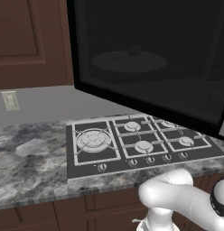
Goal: Retrieve the reheated potato from the microwave, then place the potato, cheese, and condiment on the cutting board.
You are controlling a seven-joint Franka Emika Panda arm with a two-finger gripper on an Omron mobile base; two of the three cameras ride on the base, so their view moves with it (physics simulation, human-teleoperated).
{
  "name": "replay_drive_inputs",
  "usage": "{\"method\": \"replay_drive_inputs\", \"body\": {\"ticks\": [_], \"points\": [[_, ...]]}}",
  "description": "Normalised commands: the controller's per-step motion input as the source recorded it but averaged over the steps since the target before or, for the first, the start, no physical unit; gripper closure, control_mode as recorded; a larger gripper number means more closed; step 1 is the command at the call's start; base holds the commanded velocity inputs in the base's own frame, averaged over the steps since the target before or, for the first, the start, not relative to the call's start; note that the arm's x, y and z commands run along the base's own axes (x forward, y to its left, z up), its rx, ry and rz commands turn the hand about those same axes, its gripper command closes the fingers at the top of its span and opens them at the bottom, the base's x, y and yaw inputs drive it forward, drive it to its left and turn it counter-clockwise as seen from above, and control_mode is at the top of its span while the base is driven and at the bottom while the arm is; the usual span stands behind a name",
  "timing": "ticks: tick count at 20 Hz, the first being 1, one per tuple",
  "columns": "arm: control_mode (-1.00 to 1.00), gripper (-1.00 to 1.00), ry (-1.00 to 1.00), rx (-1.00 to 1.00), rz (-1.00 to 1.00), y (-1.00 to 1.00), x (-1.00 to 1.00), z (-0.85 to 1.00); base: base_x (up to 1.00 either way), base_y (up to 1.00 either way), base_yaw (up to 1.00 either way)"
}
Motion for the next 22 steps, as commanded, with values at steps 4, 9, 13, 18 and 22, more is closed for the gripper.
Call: {"method": "replay_drive_inputs", "body": {"ticks": [4, 9, 13, 18, 22], "points": [[-1.0, -1.0, -0.19, -0.02, 0.02, 0.43, -0.46, 0.0, 0.0, 0.0, 0.0], [-1.0, -1.0, -0.18, 0.0, -0.07, 0.45, -0.43, -0.02, 0.0, 0.0, 0.0], [-1.0, -1.0, -0.13, 0.0, -0.24, 0.5, -0.27, -0.08, 0.0, 0.0, 0.0], [-1.0, -1.0, -0.04, 0.0, -0.25, 0.48, -0.02, -0.02, 0.0, 0.0, 0.0], [-1.0, -1.0, -0.03, 0.0, -0.24, 0.55, 0.0, 0.0, 0.0, 0.0, 0.0]]}}
